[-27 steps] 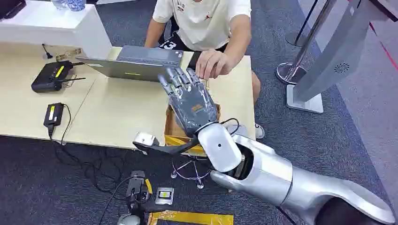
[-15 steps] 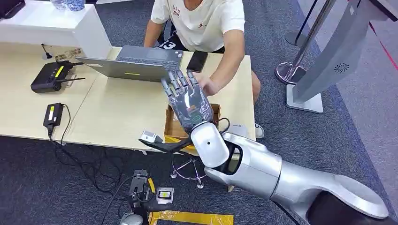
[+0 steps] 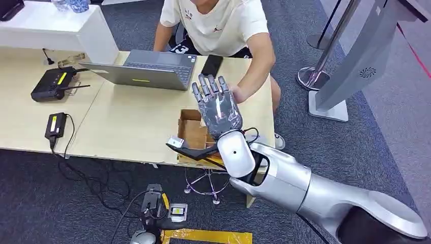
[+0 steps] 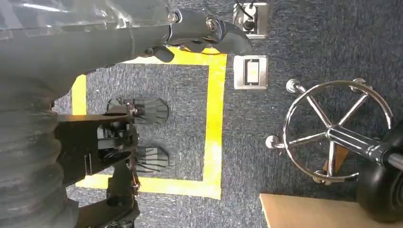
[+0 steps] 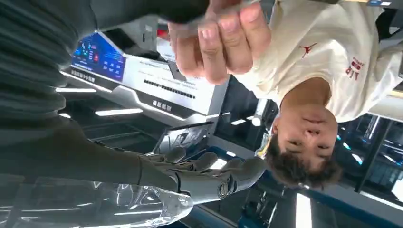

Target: Pass the card to the sensor for recognition and then transmit it.

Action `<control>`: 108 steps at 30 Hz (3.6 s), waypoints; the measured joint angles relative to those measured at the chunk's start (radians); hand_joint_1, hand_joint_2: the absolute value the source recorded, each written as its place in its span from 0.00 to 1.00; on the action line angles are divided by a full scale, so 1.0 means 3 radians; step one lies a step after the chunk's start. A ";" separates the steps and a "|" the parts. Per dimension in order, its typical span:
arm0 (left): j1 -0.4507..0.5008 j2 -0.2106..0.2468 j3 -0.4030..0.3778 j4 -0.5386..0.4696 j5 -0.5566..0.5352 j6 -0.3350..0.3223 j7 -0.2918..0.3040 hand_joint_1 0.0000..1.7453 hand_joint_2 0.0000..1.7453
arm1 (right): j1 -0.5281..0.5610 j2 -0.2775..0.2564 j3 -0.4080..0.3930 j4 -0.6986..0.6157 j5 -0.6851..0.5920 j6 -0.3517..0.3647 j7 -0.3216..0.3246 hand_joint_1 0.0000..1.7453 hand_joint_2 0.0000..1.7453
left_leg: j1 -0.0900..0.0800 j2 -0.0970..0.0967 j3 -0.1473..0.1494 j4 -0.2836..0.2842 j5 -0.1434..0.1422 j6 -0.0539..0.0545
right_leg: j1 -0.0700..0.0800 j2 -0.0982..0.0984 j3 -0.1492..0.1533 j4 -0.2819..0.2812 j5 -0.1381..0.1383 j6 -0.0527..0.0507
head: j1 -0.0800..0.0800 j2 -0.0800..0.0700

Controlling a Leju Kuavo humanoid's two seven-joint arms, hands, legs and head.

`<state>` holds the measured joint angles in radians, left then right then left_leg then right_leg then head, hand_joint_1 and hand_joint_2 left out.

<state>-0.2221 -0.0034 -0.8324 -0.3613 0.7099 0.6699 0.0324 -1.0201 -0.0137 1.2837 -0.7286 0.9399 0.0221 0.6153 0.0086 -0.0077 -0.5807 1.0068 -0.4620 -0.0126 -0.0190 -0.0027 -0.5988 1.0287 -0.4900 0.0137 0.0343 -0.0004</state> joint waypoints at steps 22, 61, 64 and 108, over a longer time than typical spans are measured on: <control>0.0040 0.0003 0.0000 0.0003 0.0008 0.0015 -0.0001 0.00 1.00 | 0.0146 -0.0050 -0.0231 0.0098 0.0168 -0.0270 0.0000 1.00 1.00 | 0.0000 0.0000 -0.0001 0.0000 -0.0001 -0.0001 | 0.0000 -0.0001 0.0000 0.0000 0.0000 0.0000 | 0.0000 0.0000; 0.0140 0.0090 0.0128 0.0023 -0.0573 0.0017 0.0106 0.00 1.00 | 0.1153 -0.0352 -0.1172 0.0251 0.0084 -0.0838 0.0001 1.00 1.00 | 0.0000 0.0001 -0.0002 -0.0001 -0.0005 -0.0001 | 0.0000 -0.0001 0.0000 -0.0001 0.0000 0.0000 | -0.0001 0.0000; 0.0155 0.0097 0.0189 0.0023 -0.0608 0.0017 0.0106 0.00 1.00 | 0.1202 -0.0346 -0.1240 0.0270 0.0061 -0.0837 0.0001 1.00 1.00 | 0.0000 0.0001 -0.0002 -0.0001 -0.0005 -0.0001 | 0.0000 -0.0001 0.0000 -0.0001 0.0000 0.0000 | -0.0001 0.0000; 0.0220 0.0094 0.0504 -0.0038 -0.0992 0.0017 0.0197 0.00 1.00 | 0.1530 -0.0076 -0.1310 0.0689 -0.0154 -0.0687 -0.0045 1.00 1.00 | 0.0000 0.0001 -0.0003 -0.0001 -0.0005 -0.0002 | 0.0000 -0.0001 -0.0002 -0.0001 -0.0001 0.0000 | -0.0001 0.0000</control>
<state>-0.1562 0.0248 -0.6813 -0.3727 0.4124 0.6748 0.0916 -0.5610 -0.0366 0.8907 -0.5219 0.8938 -0.1839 0.6020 0.0088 -0.0074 -0.5816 1.0065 -0.4636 -0.0131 -0.0190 -0.0029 -0.5995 1.0284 -0.4902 0.0136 0.0340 -0.0004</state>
